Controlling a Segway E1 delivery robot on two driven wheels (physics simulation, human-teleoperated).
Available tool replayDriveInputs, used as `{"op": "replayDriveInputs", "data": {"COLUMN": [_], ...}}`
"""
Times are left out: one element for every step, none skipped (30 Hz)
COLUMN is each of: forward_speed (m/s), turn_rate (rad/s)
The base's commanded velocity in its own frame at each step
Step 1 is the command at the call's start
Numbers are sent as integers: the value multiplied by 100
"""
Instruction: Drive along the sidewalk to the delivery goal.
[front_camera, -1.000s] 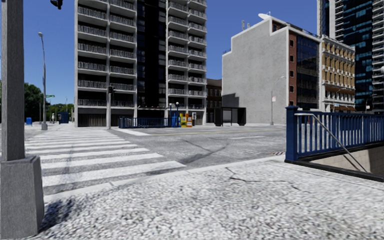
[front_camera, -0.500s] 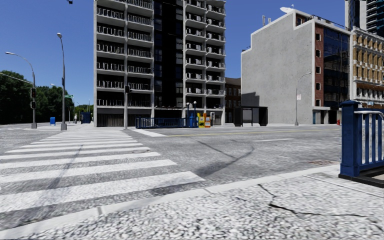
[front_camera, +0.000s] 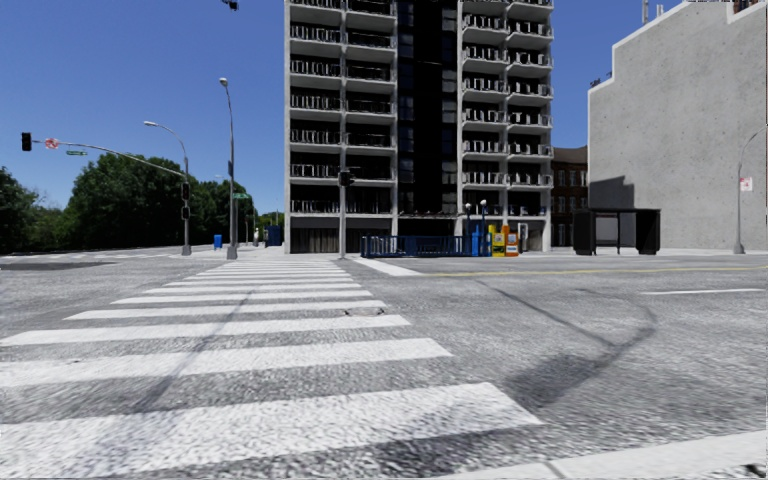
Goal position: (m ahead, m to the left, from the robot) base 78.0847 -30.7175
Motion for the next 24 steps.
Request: {"op": "replayDriveInputs", "data": {"forward_speed": [154,154,154,154,154,154,154,154,154,154,154,154,154,154,154,154,154,154,154,154,154,159,180,180], "turn_rate": [60,60,60,60,60,60,60,60,60,60,60,60,60,60,60,60,60,53,44,44,41,35,25,25]}}
